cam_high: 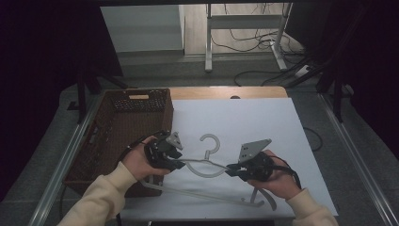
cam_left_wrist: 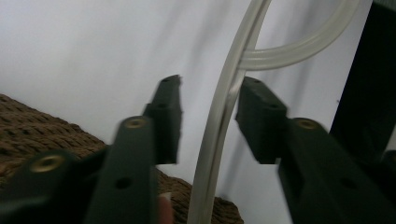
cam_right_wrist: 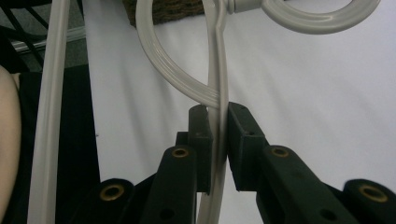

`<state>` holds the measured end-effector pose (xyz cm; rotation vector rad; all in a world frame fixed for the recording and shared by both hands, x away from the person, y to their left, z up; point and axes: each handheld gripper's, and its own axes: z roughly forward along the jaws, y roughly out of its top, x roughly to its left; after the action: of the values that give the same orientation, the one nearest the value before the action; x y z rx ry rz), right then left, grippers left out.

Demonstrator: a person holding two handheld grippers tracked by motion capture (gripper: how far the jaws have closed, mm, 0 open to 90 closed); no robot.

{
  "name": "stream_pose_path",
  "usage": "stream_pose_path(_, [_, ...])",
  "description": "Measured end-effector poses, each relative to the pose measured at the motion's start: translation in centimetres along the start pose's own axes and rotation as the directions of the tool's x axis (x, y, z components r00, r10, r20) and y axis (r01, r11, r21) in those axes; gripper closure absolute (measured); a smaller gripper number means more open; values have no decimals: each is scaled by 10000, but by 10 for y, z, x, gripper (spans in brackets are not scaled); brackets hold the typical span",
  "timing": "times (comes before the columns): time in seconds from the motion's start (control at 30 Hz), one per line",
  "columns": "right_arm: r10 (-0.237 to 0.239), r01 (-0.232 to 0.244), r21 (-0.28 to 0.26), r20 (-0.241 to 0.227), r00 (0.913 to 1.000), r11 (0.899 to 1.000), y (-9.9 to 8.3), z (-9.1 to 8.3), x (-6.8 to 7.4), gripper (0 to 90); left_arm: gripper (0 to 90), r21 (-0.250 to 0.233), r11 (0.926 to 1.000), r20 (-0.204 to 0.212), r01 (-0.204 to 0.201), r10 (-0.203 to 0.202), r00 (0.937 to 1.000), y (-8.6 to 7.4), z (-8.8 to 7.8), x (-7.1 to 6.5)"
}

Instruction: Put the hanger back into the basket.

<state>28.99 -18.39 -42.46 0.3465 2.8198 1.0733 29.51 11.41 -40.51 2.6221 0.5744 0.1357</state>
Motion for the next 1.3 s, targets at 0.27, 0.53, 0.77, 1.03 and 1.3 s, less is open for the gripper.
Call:
stream_pose_path(0.27, [118,-122,-294,-123,9999,9995,2,-1,0,799,734,-38,9999,404,152,-150,9991,1,-5,-1])
stream_pose_path(0.53, [691,-674,-923,155,9975,9934,-2,-6,-9,731,809,-675,9976,1144,-138,214,9932,-2,-16,-8])
stream_pose_path(0.77, [983,-967,-1299,61,9951,9868,-2,-5,-11,610,815,-955,9954,1098,17,88,9939,-6,-23,-7])
stream_pose_path(1.03, [1867,-1660,-2668,538,9810,9493,-5,-30,-20,403,817,-1497,9870,884,589,-460,9950,-18,-35,3])
stream_pose_path(1.3, [2938,-2304,-3833,1153,9489,8944,-24,-66,-35,345,817,-2037,9731,557,1072,-978,9936,-33,-53,14])
